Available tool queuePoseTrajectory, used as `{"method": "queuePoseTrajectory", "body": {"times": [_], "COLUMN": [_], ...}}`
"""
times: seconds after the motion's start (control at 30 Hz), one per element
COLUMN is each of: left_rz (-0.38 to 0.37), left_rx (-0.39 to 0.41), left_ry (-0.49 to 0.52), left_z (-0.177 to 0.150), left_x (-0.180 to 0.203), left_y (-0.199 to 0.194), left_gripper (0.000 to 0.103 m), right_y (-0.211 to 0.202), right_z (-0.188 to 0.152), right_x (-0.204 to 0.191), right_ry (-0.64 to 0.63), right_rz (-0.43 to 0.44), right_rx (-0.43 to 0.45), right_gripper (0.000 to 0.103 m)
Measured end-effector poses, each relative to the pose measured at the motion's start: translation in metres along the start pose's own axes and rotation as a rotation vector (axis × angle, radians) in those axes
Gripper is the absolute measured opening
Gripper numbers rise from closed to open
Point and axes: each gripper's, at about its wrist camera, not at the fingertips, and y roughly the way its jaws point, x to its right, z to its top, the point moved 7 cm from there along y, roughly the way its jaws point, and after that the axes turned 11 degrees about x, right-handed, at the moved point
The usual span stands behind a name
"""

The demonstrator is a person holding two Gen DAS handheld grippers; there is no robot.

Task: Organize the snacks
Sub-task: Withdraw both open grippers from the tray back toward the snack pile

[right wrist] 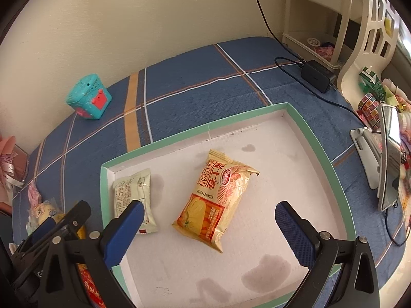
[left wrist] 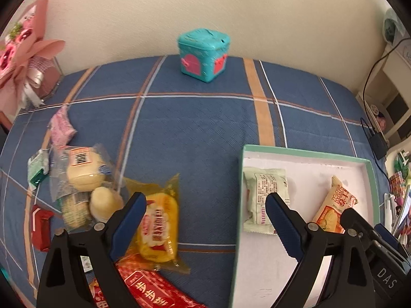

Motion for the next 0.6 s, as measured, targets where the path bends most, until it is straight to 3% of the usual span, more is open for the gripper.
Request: {"method": "queuePoseTrajectory", "body": {"times": [0.17,0.4,0.6], "left_rz": [0.005,0.083,0.084], "left_rx": [0.040,0.080,0.114], "left_ry": [-0.027,0.006,0.009], "left_z": [0.000,-0.003,-0.010], "left_x": [-0.013,-0.034,-0.047], "left_y": [-0.017,-0.041,-0.063], "left_gripper": [0.094,0.094,0.094], "right_y": [-0.014,-0.031,-0.045], "right_z": [-0.003,-0.012,-0.020], "right_x": [-0.006,-0.012,-0.019], "right_ry": [-0.037,-0.034,-0.040], "right_rz": [0.008,0.042,0.076], "right_rx": [0.024,0.040,0.051], "right_gripper": [0.103,0.103,0.103]}}
